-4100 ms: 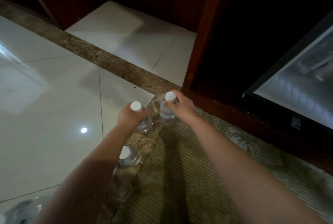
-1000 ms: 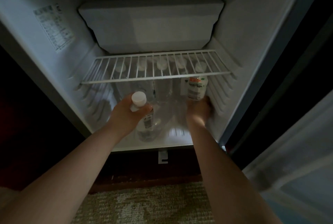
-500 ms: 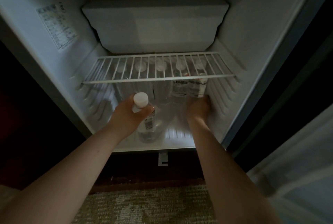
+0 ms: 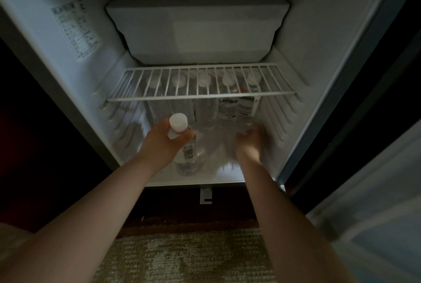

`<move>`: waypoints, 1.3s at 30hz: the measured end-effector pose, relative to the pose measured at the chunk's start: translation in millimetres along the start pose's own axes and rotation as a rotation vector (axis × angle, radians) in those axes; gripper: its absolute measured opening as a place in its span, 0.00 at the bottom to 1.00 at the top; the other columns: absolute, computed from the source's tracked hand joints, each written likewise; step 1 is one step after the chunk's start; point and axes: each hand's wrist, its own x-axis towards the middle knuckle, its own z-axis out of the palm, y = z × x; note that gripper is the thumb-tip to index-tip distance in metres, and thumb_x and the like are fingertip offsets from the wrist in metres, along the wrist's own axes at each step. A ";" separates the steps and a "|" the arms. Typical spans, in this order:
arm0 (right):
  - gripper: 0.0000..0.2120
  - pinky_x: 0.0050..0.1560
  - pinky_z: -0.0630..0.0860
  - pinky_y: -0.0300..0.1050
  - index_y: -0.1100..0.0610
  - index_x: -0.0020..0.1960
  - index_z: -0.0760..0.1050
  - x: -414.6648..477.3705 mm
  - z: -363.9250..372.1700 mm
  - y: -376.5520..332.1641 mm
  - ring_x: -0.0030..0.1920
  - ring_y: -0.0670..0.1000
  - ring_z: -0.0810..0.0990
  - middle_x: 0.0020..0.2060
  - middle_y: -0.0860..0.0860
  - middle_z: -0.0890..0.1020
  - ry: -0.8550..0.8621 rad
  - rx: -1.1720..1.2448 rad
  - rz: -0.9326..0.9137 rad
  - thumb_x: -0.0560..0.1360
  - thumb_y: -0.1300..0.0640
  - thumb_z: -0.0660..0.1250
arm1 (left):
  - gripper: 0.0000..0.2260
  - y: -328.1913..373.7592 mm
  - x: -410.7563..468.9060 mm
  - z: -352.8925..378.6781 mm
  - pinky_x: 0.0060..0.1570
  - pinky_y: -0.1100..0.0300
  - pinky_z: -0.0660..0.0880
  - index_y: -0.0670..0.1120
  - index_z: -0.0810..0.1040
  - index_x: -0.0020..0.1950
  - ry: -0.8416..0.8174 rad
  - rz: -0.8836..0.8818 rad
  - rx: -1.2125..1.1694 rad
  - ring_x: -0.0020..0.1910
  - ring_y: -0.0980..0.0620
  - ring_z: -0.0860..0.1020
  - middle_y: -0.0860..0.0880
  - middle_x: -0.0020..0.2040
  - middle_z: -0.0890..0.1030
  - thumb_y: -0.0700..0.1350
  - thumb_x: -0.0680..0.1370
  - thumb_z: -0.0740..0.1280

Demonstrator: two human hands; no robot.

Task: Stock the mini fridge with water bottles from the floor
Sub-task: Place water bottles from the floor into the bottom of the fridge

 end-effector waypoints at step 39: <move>0.32 0.52 0.77 0.52 0.57 0.69 0.62 -102.4 130.8 -69.8 0.58 0.61 0.79 0.59 0.58 0.79 -0.304 -0.465 -0.246 0.72 0.49 0.72 | 0.21 -46.8 -32.1 -107.9 0.31 0.60 0.68 0.44 0.70 0.32 -0.065 -0.274 0.455 0.29 0.50 0.73 0.47 0.30 0.72 0.58 0.78 0.61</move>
